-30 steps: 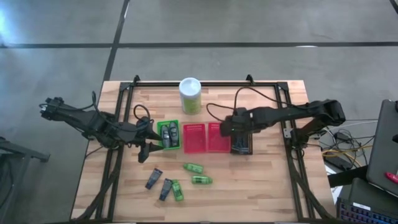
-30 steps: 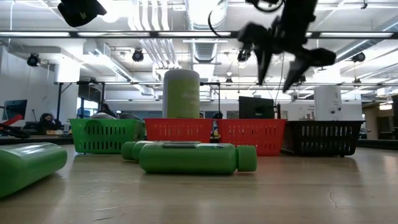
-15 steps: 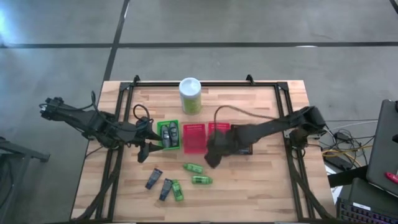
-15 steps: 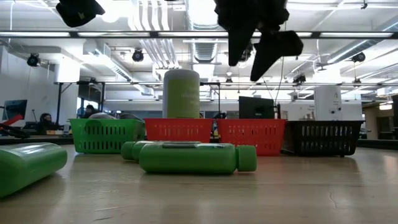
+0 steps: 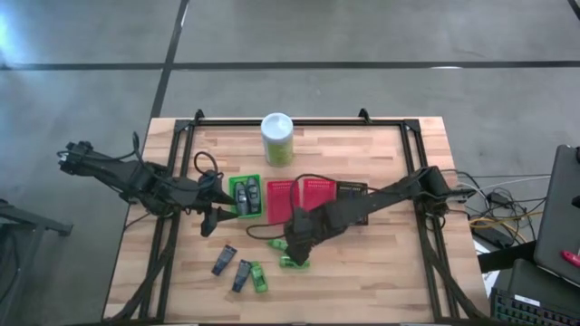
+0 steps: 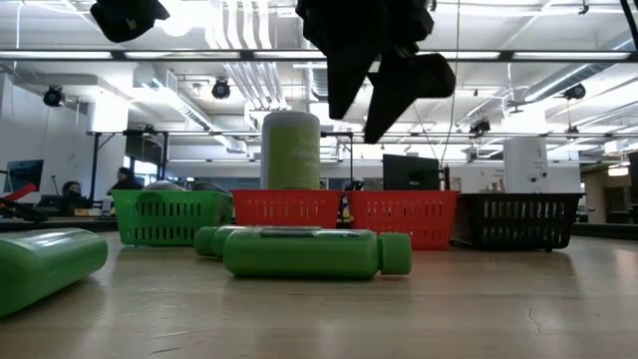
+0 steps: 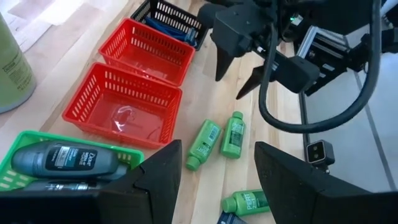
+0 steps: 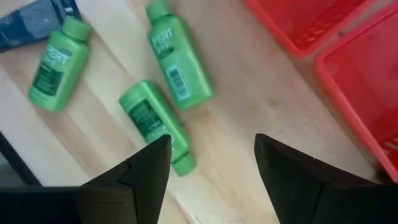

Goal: Pick & Place Travel size toiletries
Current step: Put the middle green shampoo into the right red bin

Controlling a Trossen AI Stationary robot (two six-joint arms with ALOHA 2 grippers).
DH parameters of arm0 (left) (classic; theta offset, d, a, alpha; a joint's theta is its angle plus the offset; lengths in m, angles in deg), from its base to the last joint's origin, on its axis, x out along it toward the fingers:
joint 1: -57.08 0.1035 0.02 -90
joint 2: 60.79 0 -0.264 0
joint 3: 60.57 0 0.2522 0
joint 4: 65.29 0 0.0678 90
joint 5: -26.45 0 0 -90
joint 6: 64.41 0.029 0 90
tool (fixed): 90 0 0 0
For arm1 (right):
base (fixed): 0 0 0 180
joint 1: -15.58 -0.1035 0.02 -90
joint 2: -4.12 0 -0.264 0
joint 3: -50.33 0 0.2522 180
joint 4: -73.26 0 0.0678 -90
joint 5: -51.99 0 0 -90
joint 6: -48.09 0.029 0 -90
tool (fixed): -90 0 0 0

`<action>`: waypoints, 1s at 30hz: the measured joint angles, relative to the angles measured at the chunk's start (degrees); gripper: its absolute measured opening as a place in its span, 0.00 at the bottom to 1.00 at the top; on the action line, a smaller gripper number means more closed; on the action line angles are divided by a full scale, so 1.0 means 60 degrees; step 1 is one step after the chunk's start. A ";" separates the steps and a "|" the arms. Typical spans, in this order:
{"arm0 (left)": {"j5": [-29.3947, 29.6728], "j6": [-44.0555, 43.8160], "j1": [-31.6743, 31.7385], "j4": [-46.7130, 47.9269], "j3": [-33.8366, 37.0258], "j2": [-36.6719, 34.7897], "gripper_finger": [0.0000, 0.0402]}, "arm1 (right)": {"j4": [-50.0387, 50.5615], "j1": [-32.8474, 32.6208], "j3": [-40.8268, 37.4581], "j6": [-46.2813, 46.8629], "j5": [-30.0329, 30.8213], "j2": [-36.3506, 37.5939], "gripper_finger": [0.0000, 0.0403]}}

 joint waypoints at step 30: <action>-0.0218 -0.0589 0.0000 -0.0044 0.0000 0.0015 0.51 | -0.1870 -0.1024 -0.0882 -0.3751 -0.0283 -0.1058 0.76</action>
